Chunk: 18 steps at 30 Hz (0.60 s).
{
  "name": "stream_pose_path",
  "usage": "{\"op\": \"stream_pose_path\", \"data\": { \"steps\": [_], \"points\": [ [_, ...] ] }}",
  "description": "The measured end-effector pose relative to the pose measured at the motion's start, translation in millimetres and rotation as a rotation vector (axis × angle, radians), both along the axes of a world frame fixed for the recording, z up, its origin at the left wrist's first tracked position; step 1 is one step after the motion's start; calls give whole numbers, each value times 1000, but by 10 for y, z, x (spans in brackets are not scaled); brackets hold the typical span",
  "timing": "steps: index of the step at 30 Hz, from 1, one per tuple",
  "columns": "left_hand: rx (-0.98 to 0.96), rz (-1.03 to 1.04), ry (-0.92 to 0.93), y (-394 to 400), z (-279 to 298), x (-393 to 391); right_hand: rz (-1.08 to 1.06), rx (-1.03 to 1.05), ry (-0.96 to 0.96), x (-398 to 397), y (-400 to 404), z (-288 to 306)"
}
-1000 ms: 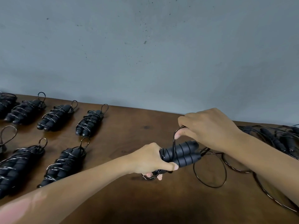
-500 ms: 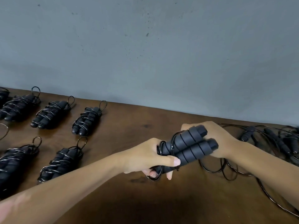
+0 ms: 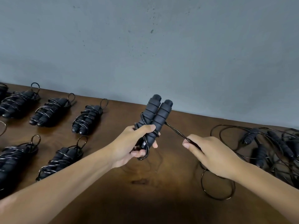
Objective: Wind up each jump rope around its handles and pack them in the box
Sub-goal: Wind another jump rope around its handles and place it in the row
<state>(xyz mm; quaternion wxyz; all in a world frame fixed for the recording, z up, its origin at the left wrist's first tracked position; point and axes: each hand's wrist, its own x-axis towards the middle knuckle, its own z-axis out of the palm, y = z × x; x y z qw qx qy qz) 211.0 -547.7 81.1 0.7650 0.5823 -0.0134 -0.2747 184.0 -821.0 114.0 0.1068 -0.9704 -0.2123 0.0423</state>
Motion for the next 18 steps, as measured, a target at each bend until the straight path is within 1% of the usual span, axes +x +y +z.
{"op": "stream_pose_path", "data": {
  "steps": [4, 6, 10, 14, 18],
  "points": [
    [-30, 68, 87, -14, -31, 31, -33, 22, 66, -91, 126, 96],
    [-22, 93, 119, -55, -44, 29, -35, -5, 63, -131, 169, 125],
    [54, 101, 151, -146, -99, 24, -7, -197, -71, -185, 261, 301],
    [194, 27, 79, -194, -130, 15, 32, -278, -94, -275, 380, 517],
    [365, -141, -43, -226, -96, 5, 144, -428, -168, -266, 377, 641]
  ]
}}
